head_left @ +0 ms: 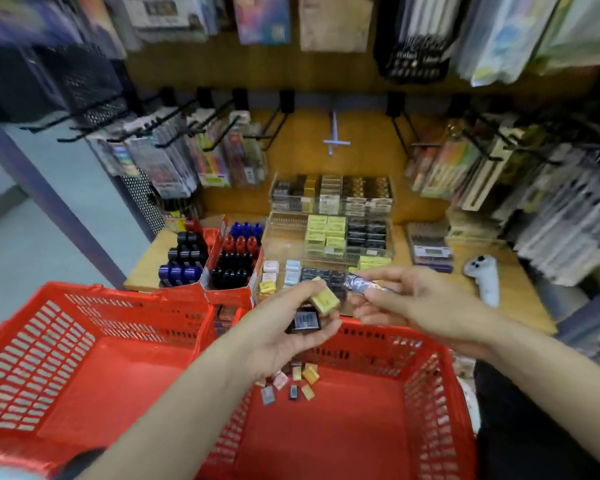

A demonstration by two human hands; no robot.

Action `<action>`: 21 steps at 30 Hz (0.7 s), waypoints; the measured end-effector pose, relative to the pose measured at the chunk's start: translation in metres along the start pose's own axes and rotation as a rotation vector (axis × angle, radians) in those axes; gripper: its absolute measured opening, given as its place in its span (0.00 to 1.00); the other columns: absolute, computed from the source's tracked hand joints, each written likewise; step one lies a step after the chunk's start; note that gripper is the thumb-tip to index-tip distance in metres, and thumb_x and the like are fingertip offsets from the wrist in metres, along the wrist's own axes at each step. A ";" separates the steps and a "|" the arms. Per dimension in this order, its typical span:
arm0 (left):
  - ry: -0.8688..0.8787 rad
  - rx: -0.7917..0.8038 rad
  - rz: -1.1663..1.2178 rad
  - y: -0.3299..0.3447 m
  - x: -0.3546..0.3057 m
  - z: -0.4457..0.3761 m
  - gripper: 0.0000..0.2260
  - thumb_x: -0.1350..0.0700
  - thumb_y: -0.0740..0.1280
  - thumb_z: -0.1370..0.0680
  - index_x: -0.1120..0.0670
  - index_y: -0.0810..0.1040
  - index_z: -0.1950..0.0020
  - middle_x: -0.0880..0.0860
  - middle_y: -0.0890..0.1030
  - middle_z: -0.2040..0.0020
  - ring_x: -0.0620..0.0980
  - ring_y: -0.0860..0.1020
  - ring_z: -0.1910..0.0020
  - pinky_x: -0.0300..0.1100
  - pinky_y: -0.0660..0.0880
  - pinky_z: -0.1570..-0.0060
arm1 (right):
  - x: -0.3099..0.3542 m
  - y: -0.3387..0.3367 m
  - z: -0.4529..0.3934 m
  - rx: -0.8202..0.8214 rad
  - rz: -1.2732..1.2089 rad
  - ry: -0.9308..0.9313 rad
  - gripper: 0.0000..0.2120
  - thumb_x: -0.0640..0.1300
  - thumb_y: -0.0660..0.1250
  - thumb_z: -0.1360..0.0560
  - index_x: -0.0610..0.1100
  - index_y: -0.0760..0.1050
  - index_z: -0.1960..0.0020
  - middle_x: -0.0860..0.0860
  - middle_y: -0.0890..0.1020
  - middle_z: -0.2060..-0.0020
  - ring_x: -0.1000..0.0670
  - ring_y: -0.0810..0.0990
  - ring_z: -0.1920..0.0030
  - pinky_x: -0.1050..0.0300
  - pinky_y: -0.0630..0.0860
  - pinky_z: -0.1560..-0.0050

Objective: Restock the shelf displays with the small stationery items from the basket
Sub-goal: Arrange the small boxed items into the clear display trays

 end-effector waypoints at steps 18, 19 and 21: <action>0.078 0.109 -0.193 0.051 -0.027 -0.016 0.12 0.52 0.80 0.35 0.55 0.85 0.55 0.52 0.81 0.63 0.47 0.81 0.62 0.37 0.78 0.65 | 0.018 -0.032 0.003 -0.413 0.042 -0.293 0.12 0.39 0.75 0.29 0.45 0.81 0.47 0.48 0.86 0.61 0.52 0.86 0.59 0.63 0.81 0.57; 0.079 0.099 -0.172 0.050 -0.027 -0.018 0.10 0.53 0.79 0.34 0.55 0.85 0.56 0.52 0.81 0.63 0.47 0.81 0.63 0.36 0.77 0.67 | 0.019 -0.031 0.003 -0.427 0.099 -0.308 0.12 0.39 0.76 0.30 0.48 0.82 0.47 0.50 0.86 0.60 0.54 0.85 0.58 0.64 0.81 0.58; 0.076 0.077 -0.136 0.049 -0.029 -0.021 0.07 0.55 0.77 0.33 0.55 0.86 0.58 0.53 0.81 0.63 0.47 0.80 0.64 0.35 0.76 0.69 | 0.020 -0.030 0.001 -0.436 0.212 -0.330 0.14 0.41 0.76 0.30 0.55 0.81 0.48 0.52 0.86 0.61 0.58 0.85 0.58 0.65 0.81 0.58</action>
Point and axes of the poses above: each hand's wrist, its own z-axis away from the middle knuckle, its own y-axis out of the palm, x = y × z, the point moved 5 cm from there along -z, towards the middle knuckle
